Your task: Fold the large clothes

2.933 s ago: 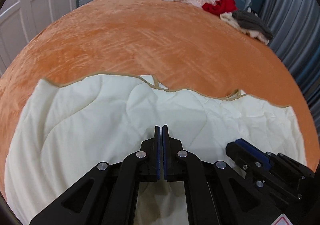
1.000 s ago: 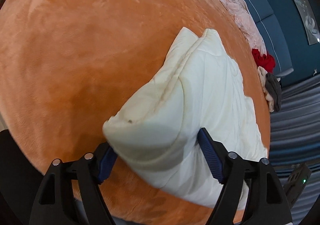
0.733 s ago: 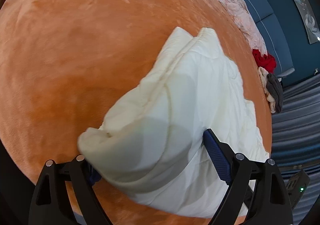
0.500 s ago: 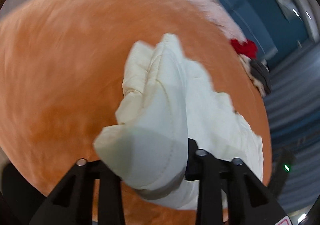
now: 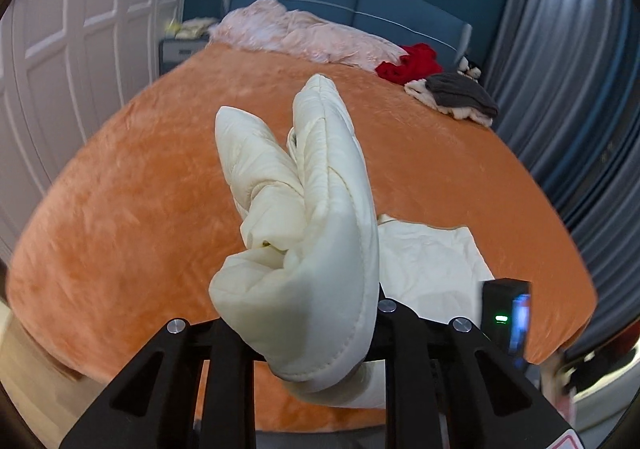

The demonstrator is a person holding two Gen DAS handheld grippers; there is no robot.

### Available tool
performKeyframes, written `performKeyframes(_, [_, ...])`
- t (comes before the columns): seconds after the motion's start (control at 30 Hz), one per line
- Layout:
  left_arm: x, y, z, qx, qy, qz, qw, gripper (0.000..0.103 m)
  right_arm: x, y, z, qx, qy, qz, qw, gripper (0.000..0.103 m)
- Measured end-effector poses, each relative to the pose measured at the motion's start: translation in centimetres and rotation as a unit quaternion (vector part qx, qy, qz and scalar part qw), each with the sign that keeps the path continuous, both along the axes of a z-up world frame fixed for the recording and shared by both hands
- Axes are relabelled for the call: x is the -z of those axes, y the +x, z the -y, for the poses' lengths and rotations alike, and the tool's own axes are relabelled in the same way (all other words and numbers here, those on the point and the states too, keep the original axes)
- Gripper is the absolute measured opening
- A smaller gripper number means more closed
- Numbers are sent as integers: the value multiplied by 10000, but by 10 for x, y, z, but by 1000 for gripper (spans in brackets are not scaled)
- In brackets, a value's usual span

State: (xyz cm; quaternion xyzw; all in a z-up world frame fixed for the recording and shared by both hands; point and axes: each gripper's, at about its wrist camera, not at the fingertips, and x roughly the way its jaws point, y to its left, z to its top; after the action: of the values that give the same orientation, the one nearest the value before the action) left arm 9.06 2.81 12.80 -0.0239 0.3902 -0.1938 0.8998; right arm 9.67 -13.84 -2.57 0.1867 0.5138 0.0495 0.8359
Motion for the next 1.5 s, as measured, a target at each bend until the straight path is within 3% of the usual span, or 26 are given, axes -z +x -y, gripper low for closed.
performKeyframes(0.17, [-11,-12,22,34,519,201,9984,17,18,12,-30,-349,794,-117,9962,26])
performKeyframes(0.3, [-2,-4,36,0,819,176,9965,18,14,11,-23,-235,816,-71,9964,27])
performKeyframes(0.43, [3,-1,51,95,943,141,9954,18,-18,-14,18,21,377,345,9987,28])
performKeyframes(0.57, [8,-2,69,266,995,118,9946,18,-39,-41,62,411,-43,474,9980,28])
performKeyframes(0.83, [24,-22,120,850,1299,104,9878,18,-54,-79,126,1163,-198,532,9916,28])
performKeyframes(1.07, [69,-47,171,1483,1628,-181,9753,18,-61,-104,165,1538,-189,639,9858,29])
performKeyframes(1.27, [111,-56,184,1638,1765,-433,9696,19,-64,-113,167,1545,-149,727,9852,33])
performKeyframes(1.4, [118,-59,186,1587,1722,-462,9711,25,-68,-116,165,1437,-80,785,9865,34])
performKeyframes(1.47, [114,-61,184,1538,1620,-459,9736,33,-72,-116,164,1363,-6,808,9874,38])
performKeyframes(1.5, [110,-62,182,1539,1519,-474,9752,43,-75,-116,163,1309,35,835,9879,40])
